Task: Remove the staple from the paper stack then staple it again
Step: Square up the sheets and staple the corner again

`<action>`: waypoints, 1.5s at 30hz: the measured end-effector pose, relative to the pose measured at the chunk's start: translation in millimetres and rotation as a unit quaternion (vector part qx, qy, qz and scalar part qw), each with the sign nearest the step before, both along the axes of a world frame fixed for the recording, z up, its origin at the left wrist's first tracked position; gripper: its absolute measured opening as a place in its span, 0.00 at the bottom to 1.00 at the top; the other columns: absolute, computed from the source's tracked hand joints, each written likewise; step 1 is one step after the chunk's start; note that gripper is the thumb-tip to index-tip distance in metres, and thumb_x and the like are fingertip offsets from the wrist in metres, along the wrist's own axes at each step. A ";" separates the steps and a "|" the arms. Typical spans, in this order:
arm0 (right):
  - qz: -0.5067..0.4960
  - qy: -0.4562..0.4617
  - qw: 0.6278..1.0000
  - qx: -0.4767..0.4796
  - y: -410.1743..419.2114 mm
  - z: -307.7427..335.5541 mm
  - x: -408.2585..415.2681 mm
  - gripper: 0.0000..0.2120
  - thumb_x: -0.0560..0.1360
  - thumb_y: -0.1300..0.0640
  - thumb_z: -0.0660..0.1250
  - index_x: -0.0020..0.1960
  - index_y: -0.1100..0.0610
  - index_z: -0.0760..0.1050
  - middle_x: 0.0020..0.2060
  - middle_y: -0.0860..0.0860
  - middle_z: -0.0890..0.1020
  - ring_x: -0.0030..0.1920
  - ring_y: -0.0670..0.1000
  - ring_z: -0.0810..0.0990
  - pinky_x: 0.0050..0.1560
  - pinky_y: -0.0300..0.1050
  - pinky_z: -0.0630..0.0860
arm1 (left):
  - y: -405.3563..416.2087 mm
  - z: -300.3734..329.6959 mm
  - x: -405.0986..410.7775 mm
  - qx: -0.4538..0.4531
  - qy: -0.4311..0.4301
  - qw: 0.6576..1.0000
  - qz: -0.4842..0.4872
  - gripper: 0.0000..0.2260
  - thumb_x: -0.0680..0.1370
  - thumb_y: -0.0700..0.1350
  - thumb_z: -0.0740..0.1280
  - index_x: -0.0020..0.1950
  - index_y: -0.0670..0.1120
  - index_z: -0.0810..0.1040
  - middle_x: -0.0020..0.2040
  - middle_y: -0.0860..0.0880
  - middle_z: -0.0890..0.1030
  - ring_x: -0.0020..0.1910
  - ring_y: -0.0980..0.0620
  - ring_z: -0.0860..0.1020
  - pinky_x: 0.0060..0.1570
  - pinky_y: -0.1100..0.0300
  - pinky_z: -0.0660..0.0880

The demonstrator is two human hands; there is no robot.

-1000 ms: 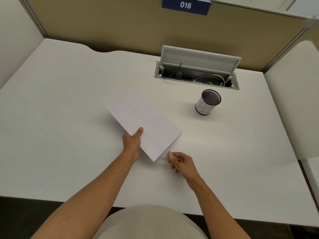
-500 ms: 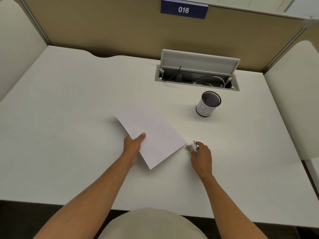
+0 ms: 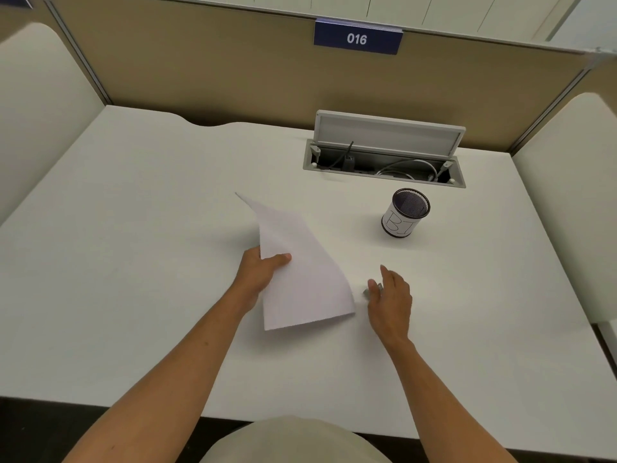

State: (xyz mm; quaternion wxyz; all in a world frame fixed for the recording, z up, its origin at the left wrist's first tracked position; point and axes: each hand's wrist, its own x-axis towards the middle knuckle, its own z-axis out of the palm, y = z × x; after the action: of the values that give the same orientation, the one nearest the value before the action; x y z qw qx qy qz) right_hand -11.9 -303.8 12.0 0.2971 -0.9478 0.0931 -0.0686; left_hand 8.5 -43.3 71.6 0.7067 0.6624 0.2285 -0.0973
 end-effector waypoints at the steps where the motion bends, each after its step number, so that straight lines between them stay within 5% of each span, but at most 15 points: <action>1: 0.026 -0.023 0.999 0.008 4.8 9.8 6.6 0.20 0.79 0.58 0.63 0.70 0.59 0.69 0.64 0.57 0.75 0.64 0.59 0.70 0.62 0.53 0.66 | 0.8 7.4 3.2 0.024 -0.009 0.999 -0.022 0.09 0.73 0.43 0.74 0.52 0.48 0.82 0.50 0.48 0.86 0.46 0.48 0.85 0.43 0.54 0.80; 5: 0.181 -0.140 0.973 0.001 26.9 66.8 40.7 0.25 0.74 0.65 0.69 0.70 0.60 0.69 0.65 0.58 0.75 0.65 0.60 0.72 0.64 0.55 0.69 | 3.8 40.0 16.0 0.183 -0.070 0.970 -0.142 0.09 0.74 0.46 0.73 0.52 0.48 0.83 0.48 0.51 0.85 0.45 0.50 0.83 0.45 0.54 0.79; 11: 0.376 -0.209 0.881 -0.199 58.6 141.3 72.6 0.33 0.72 0.49 0.72 0.73 0.55 0.64 0.72 0.55 0.68 0.74 0.57 0.61 0.72 0.58 0.56 | -6.6 88.0 35.6 0.445 -0.127 0.829 -0.315 0.12 0.76 0.49 0.67 0.58 0.49 0.80 0.50 0.50 0.81 0.45 0.47 0.79 0.41 0.57 0.73; 14: 0.421 -0.191 0.854 -0.239 60.7 154.6 79.8 0.24 0.73 0.48 0.71 0.65 0.55 0.73 0.65 0.55 0.76 0.71 0.56 0.67 0.74 0.58 0.53 | -13.1 102.6 40.4 0.509 -0.156 0.767 -0.358 0.07 0.77 0.50 0.67 0.53 0.51 0.80 0.46 0.54 0.80 0.42 0.49 0.77 0.36 0.59 0.70; 16: 0.430 -0.186 0.851 -0.239 58.4 156.7 81.2 0.12 0.73 0.51 0.71 0.54 0.55 0.80 0.51 0.54 0.83 0.59 0.55 0.77 0.73 0.56 0.56 | -14.6 108.1 43.2 0.535 -0.165 0.740 -0.373 0.04 0.76 0.49 0.68 0.48 0.52 0.81 0.43 0.53 0.82 0.41 0.49 0.77 0.38 0.56 0.73; 18: 0.430 -0.195 0.849 -0.237 55.4 153.6 80.0 0.06 0.73 0.54 0.72 0.45 0.57 0.81 0.37 0.53 0.83 0.43 0.56 0.81 0.66 0.56 0.67 | -15.9 109.8 45.6 0.550 -0.178 0.726 -0.372 0.05 0.76 0.49 0.69 0.51 0.53 0.82 0.48 0.52 0.83 0.44 0.51 0.78 0.45 0.54 0.76; 20: 0.415 -0.194 0.863 -0.211 52.2 149.1 77.3 0.06 0.72 0.56 0.73 0.41 0.58 0.80 0.31 0.53 0.82 0.32 0.58 0.80 0.46 0.50 0.77 | -15.9 109.2 47.9 0.563 -0.212 0.717 -0.352 0.14 0.75 0.52 0.72 0.61 0.56 0.78 0.59 0.53 0.81 0.57 0.50 0.77 0.62 0.48 0.71; 21: 0.392 -0.198 0.878 -0.193 50.5 147.4 76.2 0.06 0.72 0.56 0.73 0.41 0.58 0.80 0.30 0.53 0.82 0.30 0.58 0.79 0.35 0.44 0.73 | -14.7 109.3 48.5 0.575 -0.236 0.709 -0.332 0.21 0.74 0.55 0.72 0.66 0.57 0.74 0.66 0.53 0.77 0.66 0.49 0.72 0.70 0.42 0.62; 23: 0.325 -0.214 0.908 -0.158 46.4 144.7 74.9 0.05 0.71 0.56 0.74 0.40 0.57 0.80 0.30 0.53 0.81 0.29 0.58 0.79 0.30 0.40 0.64 | -8.8 113.5 48.7 0.591 -0.314 0.702 -0.245 0.31 0.72 0.60 0.72 0.73 0.57 0.67 0.74 0.51 0.68 0.76 0.48 0.59 0.72 0.33 0.47; 27: 0.200 -0.202 0.959 -0.020 34.4 137.0 72.7 0.06 0.73 0.55 0.71 0.40 0.56 0.80 0.32 0.51 0.83 0.31 0.55 0.79 0.31 0.44 0.71 | 11.9 116.8 50.5 0.523 -0.461 0.716 0.036 0.35 0.71 0.64 0.70 0.72 0.48 0.69 0.75 0.45 0.66 0.77 0.44 0.59 0.72 0.34 0.45; 29: 0.130 -0.162 0.973 0.103 29.7 129.9 68.2 0.08 0.73 0.52 0.69 0.38 0.55 0.79 0.31 0.48 0.81 0.31 0.50 0.77 0.33 0.44 0.71 | 15.3 105.2 47.8 0.443 -0.470 0.758 0.093 0.38 0.72 0.62 0.72 0.73 0.44 0.65 0.74 0.44 0.65 0.75 0.46 0.61 0.74 0.39 0.52; 32: 0.043 -0.079 0.962 0.260 28.1 111.0 59.2 0.11 0.72 0.49 0.70 0.37 0.56 0.78 0.31 0.50 0.82 0.32 0.48 0.77 0.36 0.45 0.74 | 6.1 75.8 38.2 0.260 -0.325 0.905 0.092 0.46 0.68 0.63 0.74 0.77 0.49 0.55 0.77 0.48 0.59 0.74 0.55 0.58 0.71 0.56 0.59; 35: -0.010 -0.009 0.930 0.368 30.2 86.1 50.4 0.13 0.71 0.48 0.71 0.38 0.58 0.78 0.34 0.55 0.83 0.33 0.49 0.76 0.36 0.48 0.75 | -1.0 36.5 30.0 0.127 -0.151 0.979 0.053 0.50 0.65 0.61 0.75 0.78 0.54 0.49 0.77 0.49 0.59 0.72 0.50 0.63 0.67 0.52 0.65; 41: -0.093 0.074 0.884 0.452 30.9 42.6 36.1 0.09 0.72 0.53 0.74 0.38 0.58 0.79 0.37 0.56 0.85 0.35 0.52 0.81 0.43 0.52 0.80 | -3.5 -28.8 9.6 0.039 -0.049 0.998 -0.012 0.38 0.70 0.46 0.78 0.72 0.53 0.59 0.67 0.49 0.74 0.59 0.51 0.77 0.55 0.49 0.78; 45: -0.101 0.094 0.902 0.408 30.6 24.2 26.9 0.16 0.73 0.53 0.72 0.41 0.67 0.75 0.34 0.57 0.78 0.35 0.53 0.74 0.39 0.50 0.73 | 0.0 -41.4 9.1 0.059 -0.037 0.998 -0.010 0.29 0.73 0.38 0.73 0.69 0.55 0.64 0.62 0.47 0.78 0.52 0.55 0.79 0.43 0.58 0.78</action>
State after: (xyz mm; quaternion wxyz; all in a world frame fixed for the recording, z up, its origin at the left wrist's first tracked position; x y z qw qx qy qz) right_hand 15.0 -273.1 36.3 0.6392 -0.7311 0.2357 0.0356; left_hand 17.6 -43.3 30.2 0.6734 0.7082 0.2015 -0.0663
